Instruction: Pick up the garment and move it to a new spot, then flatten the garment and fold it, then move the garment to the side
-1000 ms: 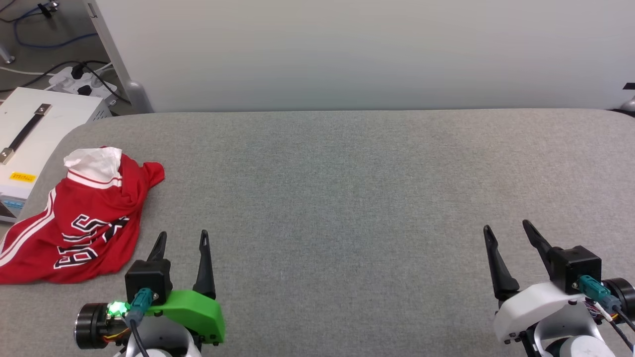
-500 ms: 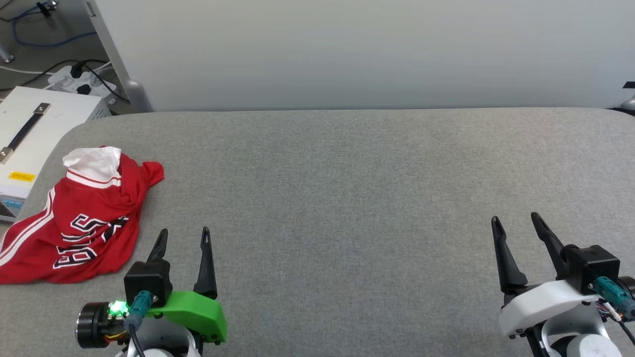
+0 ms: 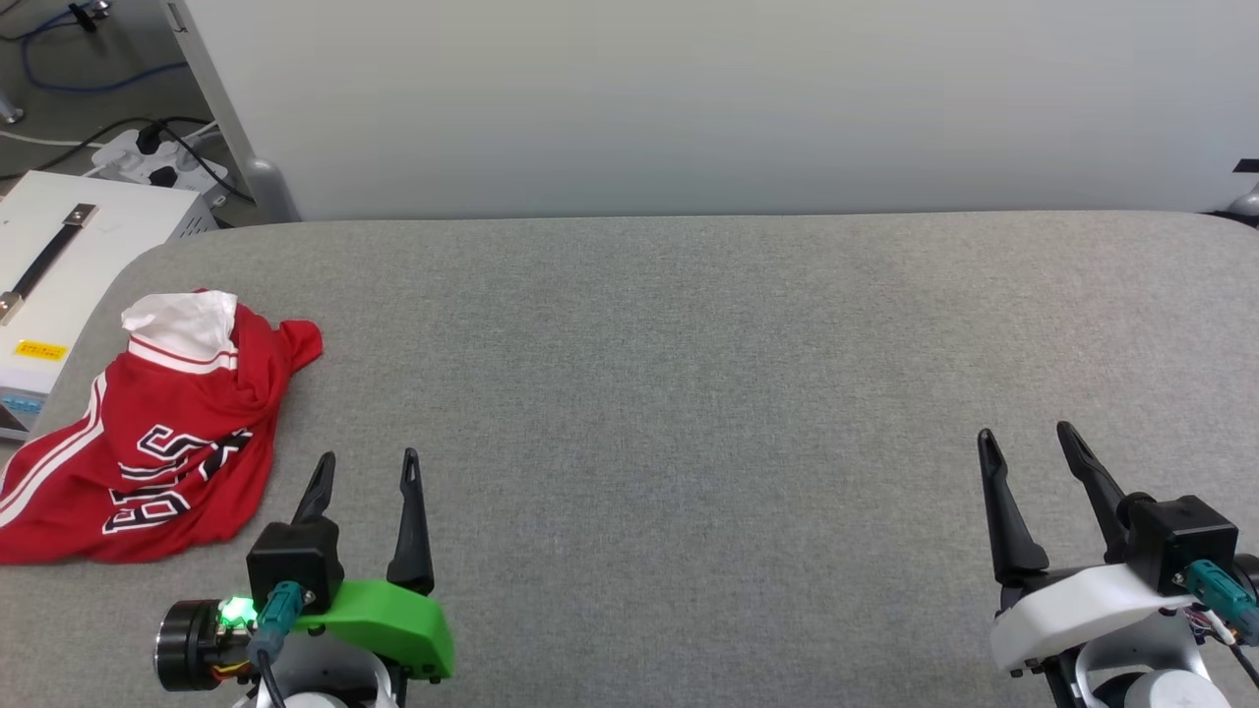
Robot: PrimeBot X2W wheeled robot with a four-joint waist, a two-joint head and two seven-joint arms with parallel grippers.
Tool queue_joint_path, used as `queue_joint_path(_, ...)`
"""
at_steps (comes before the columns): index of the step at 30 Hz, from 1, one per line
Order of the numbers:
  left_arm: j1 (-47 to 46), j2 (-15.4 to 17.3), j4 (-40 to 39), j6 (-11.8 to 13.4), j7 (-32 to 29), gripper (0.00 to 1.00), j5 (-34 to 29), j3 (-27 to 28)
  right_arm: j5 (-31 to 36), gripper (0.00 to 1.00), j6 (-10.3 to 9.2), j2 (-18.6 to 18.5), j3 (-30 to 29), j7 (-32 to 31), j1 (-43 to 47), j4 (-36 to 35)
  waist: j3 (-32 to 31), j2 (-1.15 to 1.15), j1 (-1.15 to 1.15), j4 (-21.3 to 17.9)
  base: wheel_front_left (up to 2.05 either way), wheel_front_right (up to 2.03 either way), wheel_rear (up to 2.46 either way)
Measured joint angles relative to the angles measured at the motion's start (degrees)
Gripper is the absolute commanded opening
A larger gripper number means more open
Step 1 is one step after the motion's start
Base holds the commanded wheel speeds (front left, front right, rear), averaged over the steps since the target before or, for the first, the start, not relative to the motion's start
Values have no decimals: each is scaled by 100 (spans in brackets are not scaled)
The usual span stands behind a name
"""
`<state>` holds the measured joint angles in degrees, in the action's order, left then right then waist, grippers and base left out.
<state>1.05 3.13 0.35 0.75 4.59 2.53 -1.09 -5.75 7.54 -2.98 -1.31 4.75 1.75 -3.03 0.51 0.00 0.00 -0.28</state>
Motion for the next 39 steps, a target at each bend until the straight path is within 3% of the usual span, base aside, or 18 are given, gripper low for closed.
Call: queue_joint_path(39,0,0,188,32,463,100,216,-102,-188,100,0,1,-36,460,177,-98,114,0,0,-8,0,0,0)
